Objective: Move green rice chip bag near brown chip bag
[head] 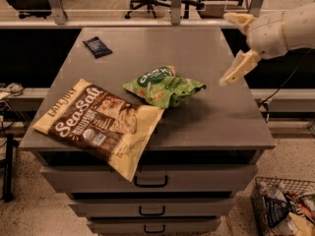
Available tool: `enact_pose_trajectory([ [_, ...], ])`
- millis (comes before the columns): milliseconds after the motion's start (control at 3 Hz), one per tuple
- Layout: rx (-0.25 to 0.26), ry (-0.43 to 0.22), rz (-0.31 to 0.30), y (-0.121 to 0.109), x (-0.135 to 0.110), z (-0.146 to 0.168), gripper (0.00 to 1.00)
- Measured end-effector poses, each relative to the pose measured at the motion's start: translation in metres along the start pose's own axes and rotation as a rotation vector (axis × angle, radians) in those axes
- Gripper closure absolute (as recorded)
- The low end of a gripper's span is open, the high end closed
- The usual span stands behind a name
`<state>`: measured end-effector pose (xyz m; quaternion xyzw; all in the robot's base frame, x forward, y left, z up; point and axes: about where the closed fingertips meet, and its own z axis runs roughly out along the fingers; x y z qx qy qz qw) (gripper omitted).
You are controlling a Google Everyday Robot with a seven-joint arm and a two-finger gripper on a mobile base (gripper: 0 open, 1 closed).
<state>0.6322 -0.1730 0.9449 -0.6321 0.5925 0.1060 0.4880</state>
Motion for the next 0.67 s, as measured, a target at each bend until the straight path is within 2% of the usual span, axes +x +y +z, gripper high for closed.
enact_pose_trajectory([
  [333,0.155,0.012,-0.001,-0.0411,-0.0059,-0.0393,0.00],
  [667,0.176,0.010,-0.004,-0.0472,-0.0076,-0.0417,0.00],
])
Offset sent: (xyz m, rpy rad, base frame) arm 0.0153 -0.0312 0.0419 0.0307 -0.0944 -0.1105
